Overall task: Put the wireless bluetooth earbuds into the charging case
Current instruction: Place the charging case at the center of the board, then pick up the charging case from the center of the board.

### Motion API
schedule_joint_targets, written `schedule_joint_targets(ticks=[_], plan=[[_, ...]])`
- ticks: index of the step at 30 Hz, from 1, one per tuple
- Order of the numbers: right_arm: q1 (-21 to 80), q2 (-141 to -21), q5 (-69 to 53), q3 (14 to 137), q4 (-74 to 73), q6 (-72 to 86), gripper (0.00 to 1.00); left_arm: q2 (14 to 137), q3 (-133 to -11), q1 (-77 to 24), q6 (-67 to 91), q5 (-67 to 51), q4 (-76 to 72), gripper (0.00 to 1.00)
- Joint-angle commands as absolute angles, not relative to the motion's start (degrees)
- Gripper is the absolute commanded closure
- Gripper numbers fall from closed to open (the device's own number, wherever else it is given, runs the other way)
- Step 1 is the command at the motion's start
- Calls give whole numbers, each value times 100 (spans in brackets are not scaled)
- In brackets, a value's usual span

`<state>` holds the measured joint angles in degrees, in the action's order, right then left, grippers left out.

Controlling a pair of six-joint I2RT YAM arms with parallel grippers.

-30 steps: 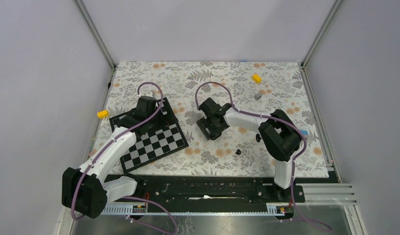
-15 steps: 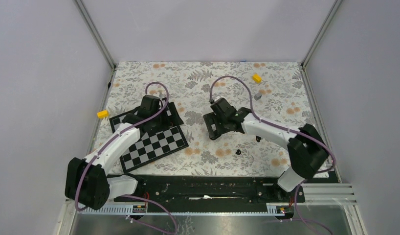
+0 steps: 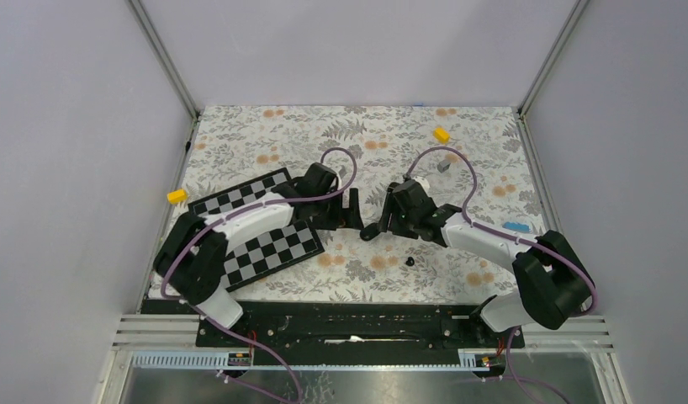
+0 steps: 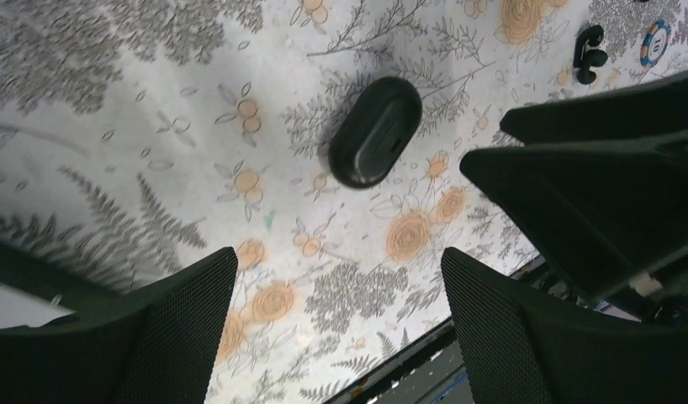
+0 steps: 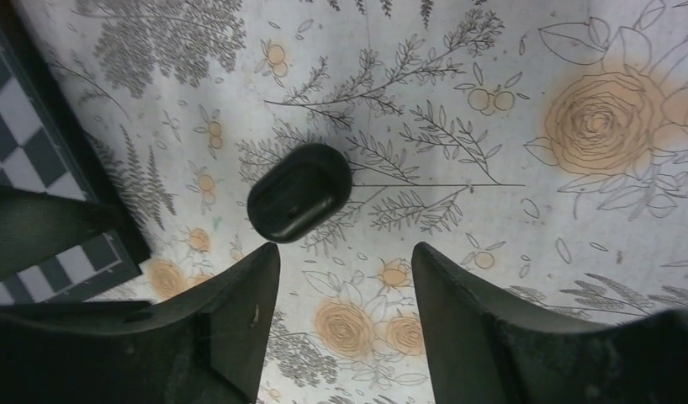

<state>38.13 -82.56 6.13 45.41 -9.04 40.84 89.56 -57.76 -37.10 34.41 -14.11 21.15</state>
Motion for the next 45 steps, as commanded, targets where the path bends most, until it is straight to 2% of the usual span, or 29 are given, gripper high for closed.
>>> schedule_joint_targets(ticks=[1, 6, 19, 31, 37, 45], plan=[[3742, -8152, 276, 4350, -233, 4791, 38, 9420, -6037, -3691, 3516, -1745, 1427, 9], [3736, -8216, 269, 3985, 262, 5385, 47, 9725, -6106, -3691, 3705, -1901, 1125, 17], [3743, -8791, -64, 3883, 949, 5819, 48, 10168, -6227, -3714, 3541, -1719, 1173, 34], [3740, -9152, 158, 3837, 993, 5944, 49, 10526, -6416, -3905, 3525, -1425, 1148, 35], [3743, -9163, 274, 3784, 993, 5951, 50, 10611, -6412, -3911, 3497, -1319, 1159, 40], [3743, -9001, 367, 3656, 958, 5906, 60, 10639, -6390, -3911, 3472, -1275, 1156, 48]])
